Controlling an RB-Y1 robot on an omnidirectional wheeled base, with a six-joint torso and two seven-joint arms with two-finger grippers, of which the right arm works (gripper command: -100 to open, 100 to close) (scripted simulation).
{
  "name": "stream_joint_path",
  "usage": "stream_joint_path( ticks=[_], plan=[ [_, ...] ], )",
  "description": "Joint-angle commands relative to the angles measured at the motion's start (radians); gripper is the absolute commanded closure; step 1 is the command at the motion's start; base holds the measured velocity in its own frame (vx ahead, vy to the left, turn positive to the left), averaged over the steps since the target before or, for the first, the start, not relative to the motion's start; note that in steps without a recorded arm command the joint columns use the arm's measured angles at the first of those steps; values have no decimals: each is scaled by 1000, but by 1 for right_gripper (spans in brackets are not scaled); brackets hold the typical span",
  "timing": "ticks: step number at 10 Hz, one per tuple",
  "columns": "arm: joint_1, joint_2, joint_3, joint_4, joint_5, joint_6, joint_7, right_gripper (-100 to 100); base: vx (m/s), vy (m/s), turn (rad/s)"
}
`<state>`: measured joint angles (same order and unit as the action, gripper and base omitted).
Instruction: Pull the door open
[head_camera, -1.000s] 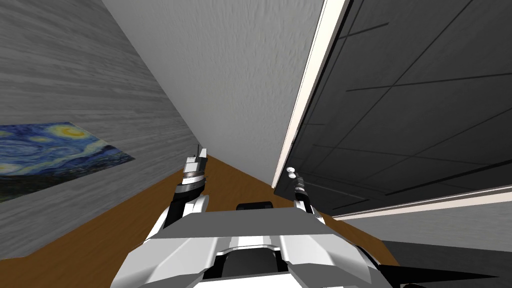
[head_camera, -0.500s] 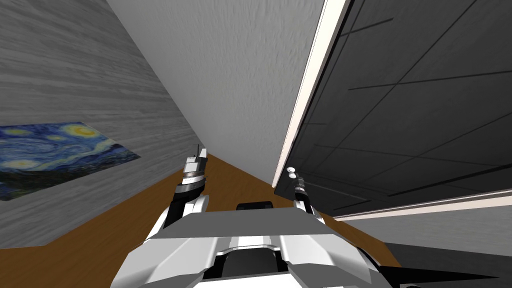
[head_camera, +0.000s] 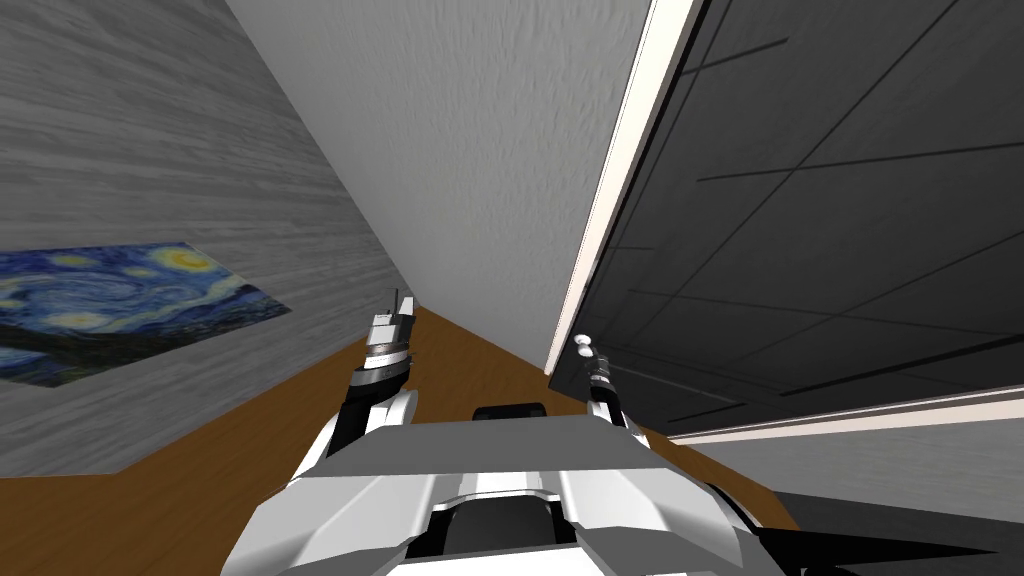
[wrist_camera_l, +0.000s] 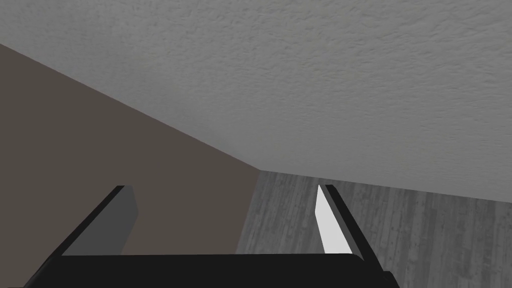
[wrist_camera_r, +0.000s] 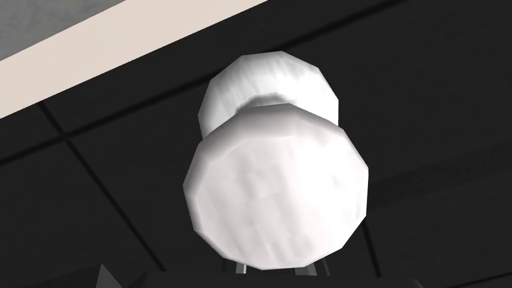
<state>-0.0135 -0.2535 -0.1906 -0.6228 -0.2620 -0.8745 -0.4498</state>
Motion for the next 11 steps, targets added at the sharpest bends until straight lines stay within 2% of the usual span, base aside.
stream_joint_path(
  ticks=[1, 2, 4, 5, 8, 11],
  plan=[
    [-2, 15, 11, -50, 5, 10, 5, 100, 0, 0, 0],
    [-2, 15, 11, -55, 5, 10, 5, 100, 0, 0, 0],
    [-5, 9, 29, -51, -35, 11, -65, 100, -40, -10, 72],
    [-5, 9, 29, -51, -35, 11, -78, 100, -47, -11, 52],
    [-8, 4, 47, -46, -74, 11, -155, 100, -36, -12, 57],
    [-8, 4, 47, -46, -74, 11, -161, 100, -12, 0, 5]
  ],
)
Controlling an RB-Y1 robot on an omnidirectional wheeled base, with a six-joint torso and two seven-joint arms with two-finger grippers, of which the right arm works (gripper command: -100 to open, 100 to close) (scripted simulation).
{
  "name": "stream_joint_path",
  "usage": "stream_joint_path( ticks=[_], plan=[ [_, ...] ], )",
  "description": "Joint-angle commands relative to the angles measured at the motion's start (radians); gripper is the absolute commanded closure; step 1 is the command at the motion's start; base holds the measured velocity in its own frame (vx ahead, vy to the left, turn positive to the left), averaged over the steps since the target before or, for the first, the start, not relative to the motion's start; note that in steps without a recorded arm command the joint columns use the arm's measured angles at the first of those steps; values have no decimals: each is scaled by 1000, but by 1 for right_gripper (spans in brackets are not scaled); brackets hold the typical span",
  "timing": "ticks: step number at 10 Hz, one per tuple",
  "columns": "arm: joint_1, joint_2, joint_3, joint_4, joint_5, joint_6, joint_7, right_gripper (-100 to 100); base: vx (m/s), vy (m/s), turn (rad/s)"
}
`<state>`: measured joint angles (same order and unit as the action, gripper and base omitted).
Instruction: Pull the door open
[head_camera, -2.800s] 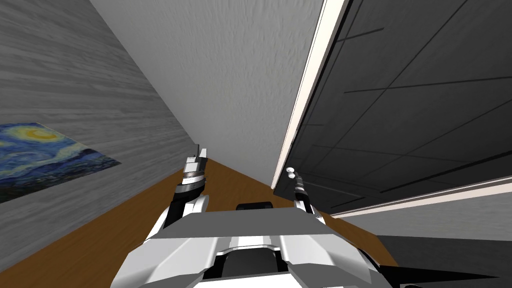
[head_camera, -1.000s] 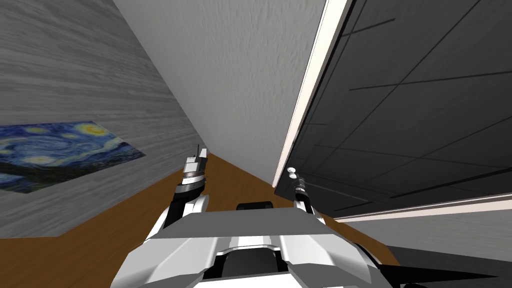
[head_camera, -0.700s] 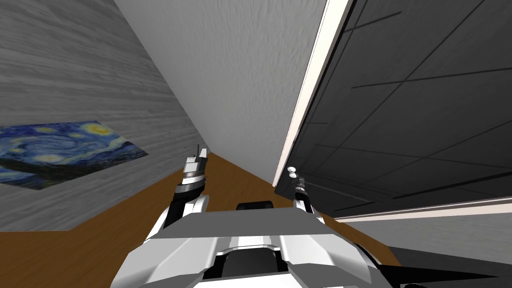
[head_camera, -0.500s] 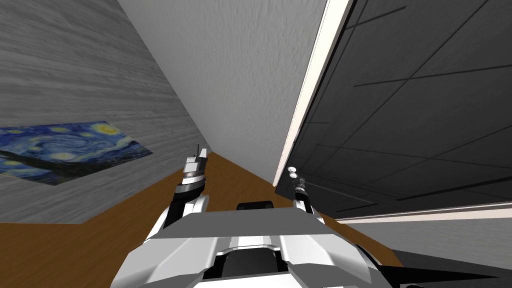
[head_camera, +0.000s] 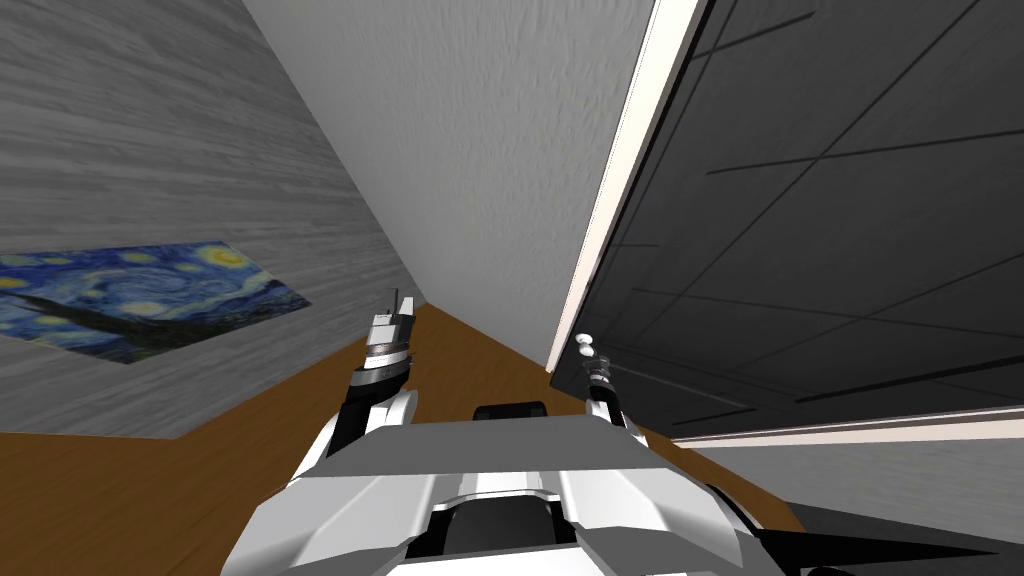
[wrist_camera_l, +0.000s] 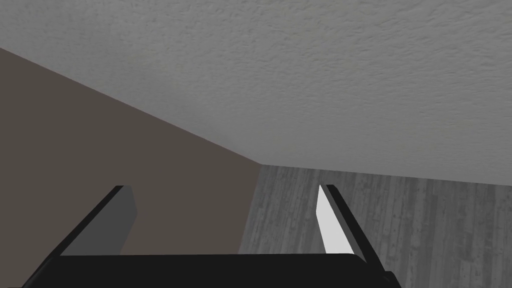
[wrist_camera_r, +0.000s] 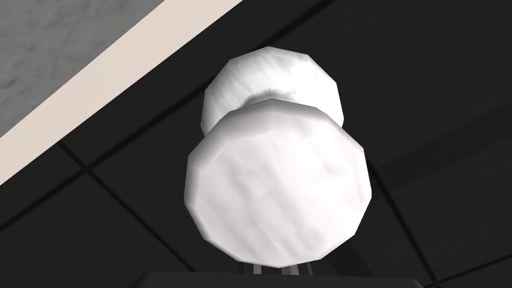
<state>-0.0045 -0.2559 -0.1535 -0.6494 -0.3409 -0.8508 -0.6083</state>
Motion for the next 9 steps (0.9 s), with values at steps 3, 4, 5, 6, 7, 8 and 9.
stream_joint_path(
  ticks=[3, 4, 5, 6, 7, 8, 9],
  plan=[
    [-19, 0, 28, -15, -33, -12, -85, 100, -43, -12, 67],
    [-20, 0, 28, -15, -33, -12, -85, 100, -13, -4, 9],
    [-20, 0, 28, -15, -33, -12, -85, 100, -6, 8, -5],
    [-20, 0, 28, -15, -33, -12, -85, 100, 2, 7, -18],
    [-20, 0, 28, -15, -33, -12, -85, 100, 7, 6, 11],
    [-20, 0, 28, -15, -33, -12, -85, 100, 0, 0, 0],
    [-21, -3, 36, -13, -51, -11, -126, 100, -30, -6, 61]
  ],
)
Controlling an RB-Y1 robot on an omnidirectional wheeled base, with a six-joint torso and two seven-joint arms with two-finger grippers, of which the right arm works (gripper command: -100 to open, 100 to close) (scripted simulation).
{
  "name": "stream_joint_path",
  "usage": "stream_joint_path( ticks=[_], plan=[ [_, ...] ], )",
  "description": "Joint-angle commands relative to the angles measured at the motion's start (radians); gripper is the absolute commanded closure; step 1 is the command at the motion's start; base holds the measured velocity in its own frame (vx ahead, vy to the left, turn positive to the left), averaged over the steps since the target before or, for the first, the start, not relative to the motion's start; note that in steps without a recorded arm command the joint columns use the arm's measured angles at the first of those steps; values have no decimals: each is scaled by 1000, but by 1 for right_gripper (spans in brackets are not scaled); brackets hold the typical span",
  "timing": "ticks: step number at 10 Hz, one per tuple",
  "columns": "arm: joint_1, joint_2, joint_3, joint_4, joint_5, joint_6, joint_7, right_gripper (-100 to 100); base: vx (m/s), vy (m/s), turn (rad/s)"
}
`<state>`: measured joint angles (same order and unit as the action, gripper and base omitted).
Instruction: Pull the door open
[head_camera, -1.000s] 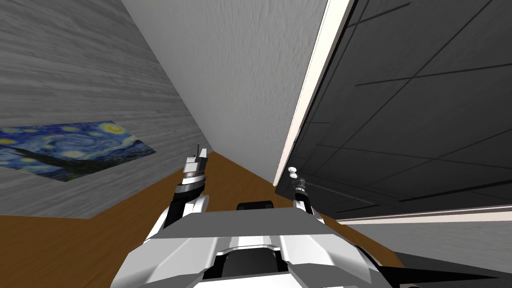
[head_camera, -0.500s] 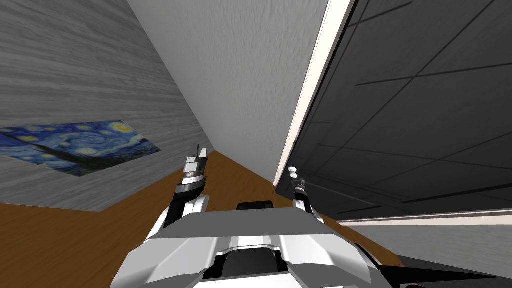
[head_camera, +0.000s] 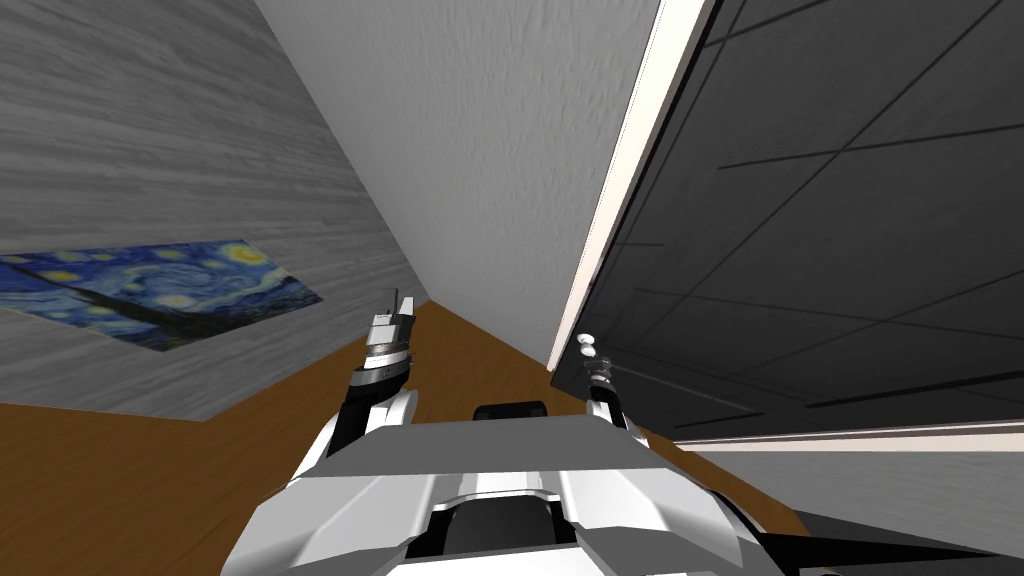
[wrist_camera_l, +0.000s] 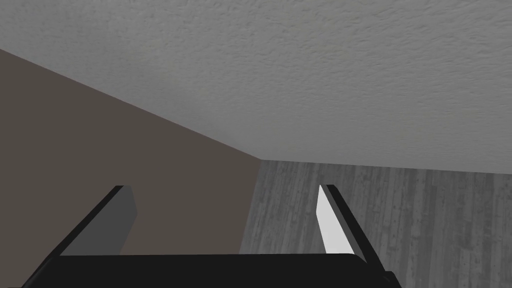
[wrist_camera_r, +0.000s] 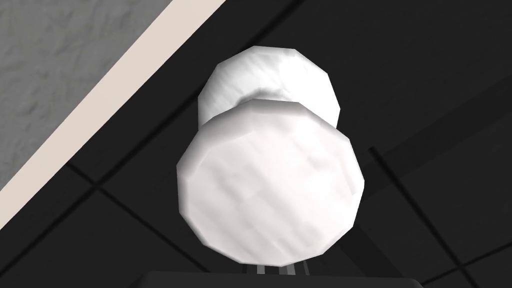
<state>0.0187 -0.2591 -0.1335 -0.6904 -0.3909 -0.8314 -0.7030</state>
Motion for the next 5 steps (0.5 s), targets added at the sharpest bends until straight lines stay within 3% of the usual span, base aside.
stream_joint_path(
  ticks=[1, 5],
  plan=[
    [-44, 1, 16, 28, -1, -31, -31, 100, -27, -9, 51],
    [-44, 1, 16, 28, -1, -31, -31, 100, -4, 2, -5]
  ],
)
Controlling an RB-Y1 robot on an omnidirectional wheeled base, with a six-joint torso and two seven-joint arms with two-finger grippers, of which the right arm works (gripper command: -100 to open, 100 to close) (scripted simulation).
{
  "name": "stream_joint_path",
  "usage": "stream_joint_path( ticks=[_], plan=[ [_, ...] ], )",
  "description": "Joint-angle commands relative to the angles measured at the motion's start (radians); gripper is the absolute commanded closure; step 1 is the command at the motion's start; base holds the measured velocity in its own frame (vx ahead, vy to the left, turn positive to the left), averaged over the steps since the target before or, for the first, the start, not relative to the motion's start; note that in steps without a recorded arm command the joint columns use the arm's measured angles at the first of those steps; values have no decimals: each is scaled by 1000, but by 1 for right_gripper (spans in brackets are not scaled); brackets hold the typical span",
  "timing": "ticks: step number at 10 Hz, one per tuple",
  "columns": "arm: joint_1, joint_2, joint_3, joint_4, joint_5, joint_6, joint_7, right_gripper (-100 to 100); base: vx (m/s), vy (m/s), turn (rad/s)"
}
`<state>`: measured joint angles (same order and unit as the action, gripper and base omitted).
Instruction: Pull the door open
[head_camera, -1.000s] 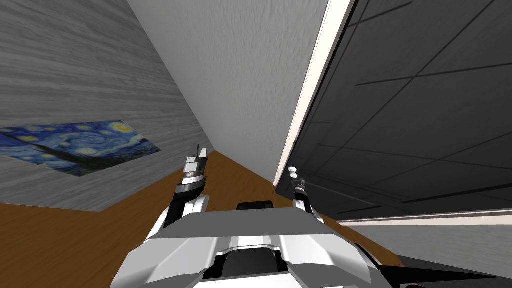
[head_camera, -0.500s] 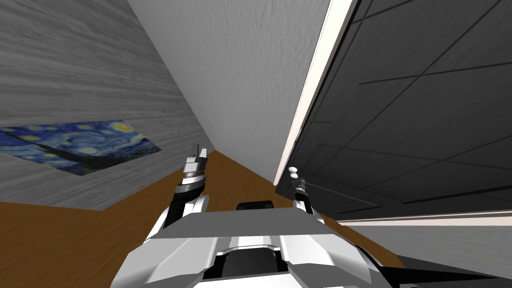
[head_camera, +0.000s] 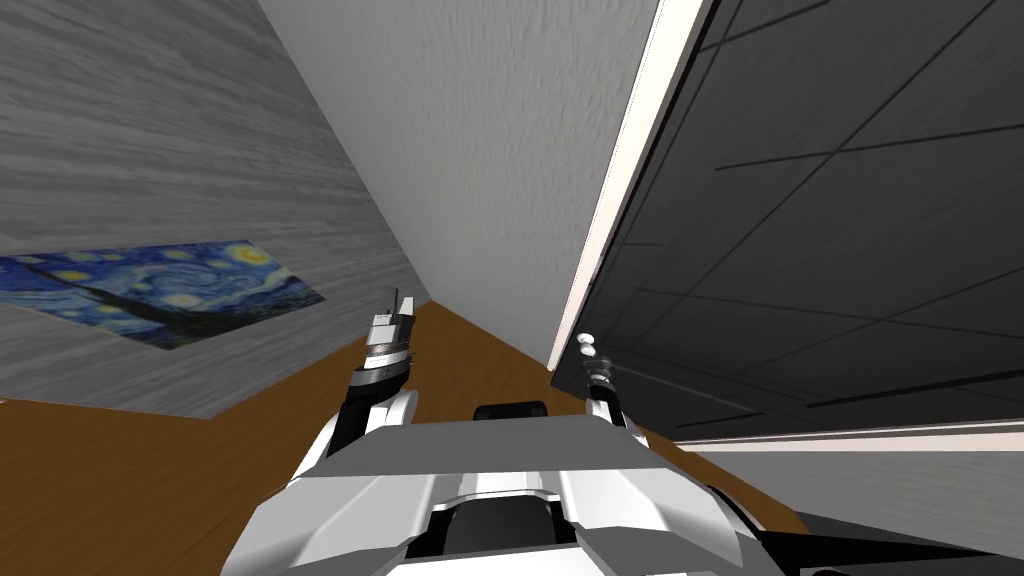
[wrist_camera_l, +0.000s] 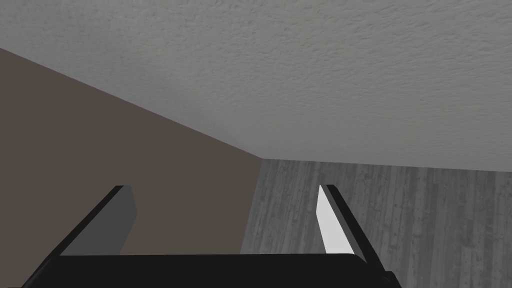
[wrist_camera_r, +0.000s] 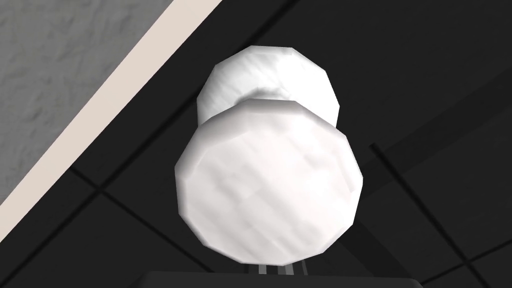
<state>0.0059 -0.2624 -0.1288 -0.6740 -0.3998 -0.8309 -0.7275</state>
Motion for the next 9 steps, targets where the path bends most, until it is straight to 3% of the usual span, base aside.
stream_joint_path(
  ticks=[1, 4, 5, 9],
  plan=[
    [-31, 4, 12, 11, 7, -31, -7, 100, 10, 1, 10],
    [-34, -1, 28, 15, -28, -31, -87, 100, -33, -8, 48],
    [16, 10, 21, -33, -46, 7, -100, -100, -83, -37, 0],
    [16, 37, 34, -57, -81, 10, -178, -100, -115, -6, -12]
  ],
)
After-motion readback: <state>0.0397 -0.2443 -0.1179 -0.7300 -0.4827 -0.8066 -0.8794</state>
